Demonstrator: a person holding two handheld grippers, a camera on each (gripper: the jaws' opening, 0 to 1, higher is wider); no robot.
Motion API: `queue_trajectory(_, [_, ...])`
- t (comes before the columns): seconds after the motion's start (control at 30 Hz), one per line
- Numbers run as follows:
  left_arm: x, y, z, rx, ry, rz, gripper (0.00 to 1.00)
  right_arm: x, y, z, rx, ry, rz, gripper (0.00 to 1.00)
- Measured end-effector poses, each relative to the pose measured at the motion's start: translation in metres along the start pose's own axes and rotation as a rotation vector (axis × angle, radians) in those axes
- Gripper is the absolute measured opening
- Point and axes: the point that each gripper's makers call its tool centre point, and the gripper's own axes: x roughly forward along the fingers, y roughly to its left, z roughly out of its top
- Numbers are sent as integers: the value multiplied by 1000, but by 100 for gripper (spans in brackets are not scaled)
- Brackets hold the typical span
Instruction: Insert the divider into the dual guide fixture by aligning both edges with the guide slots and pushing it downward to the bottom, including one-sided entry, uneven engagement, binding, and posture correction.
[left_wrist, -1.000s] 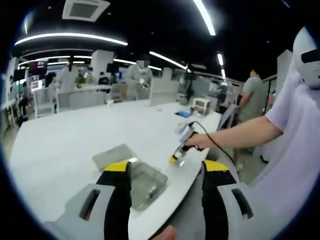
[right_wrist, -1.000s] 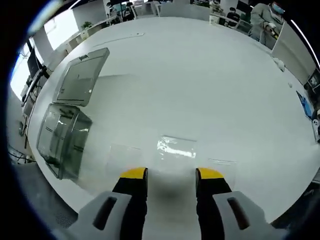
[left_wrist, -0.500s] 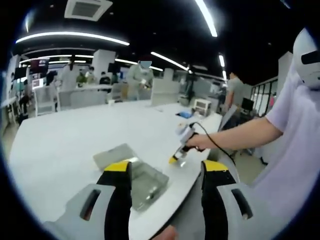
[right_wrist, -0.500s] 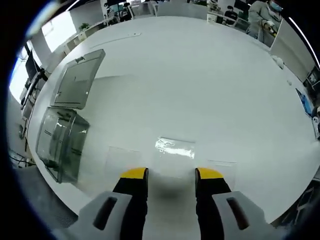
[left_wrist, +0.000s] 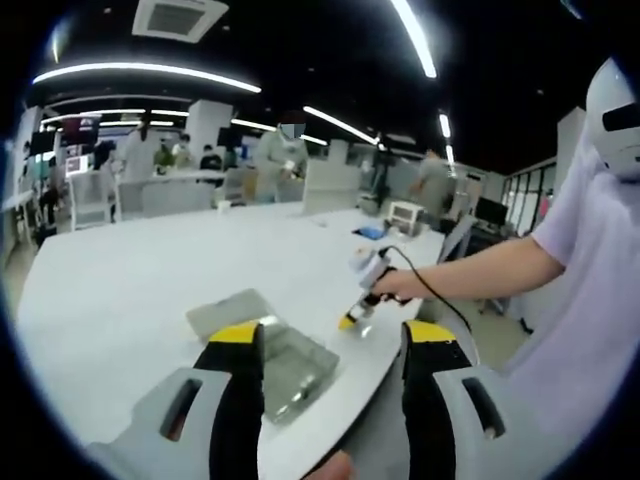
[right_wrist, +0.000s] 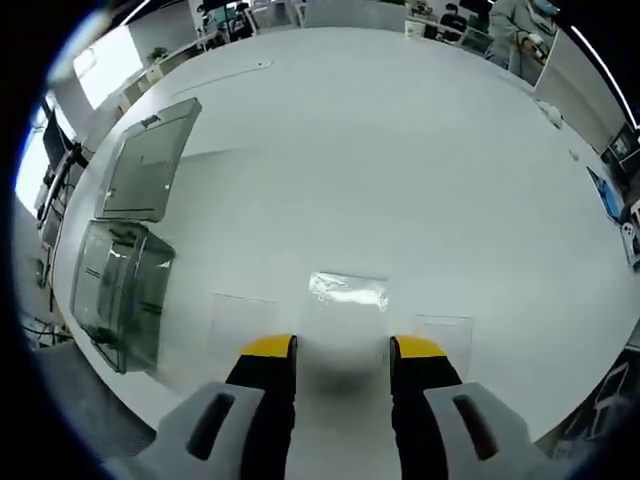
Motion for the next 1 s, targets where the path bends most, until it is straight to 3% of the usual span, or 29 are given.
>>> queue_trajectory(0.47, [2, -4, 0, -7, -3, -3, 52, -1, 1, -1, 1, 68, 3, 33])
queue_trajectory(1.0, [-7, -13, 3, 13, -4, 27, 52, 0, 2, 0, -23, 74, 13, 30])
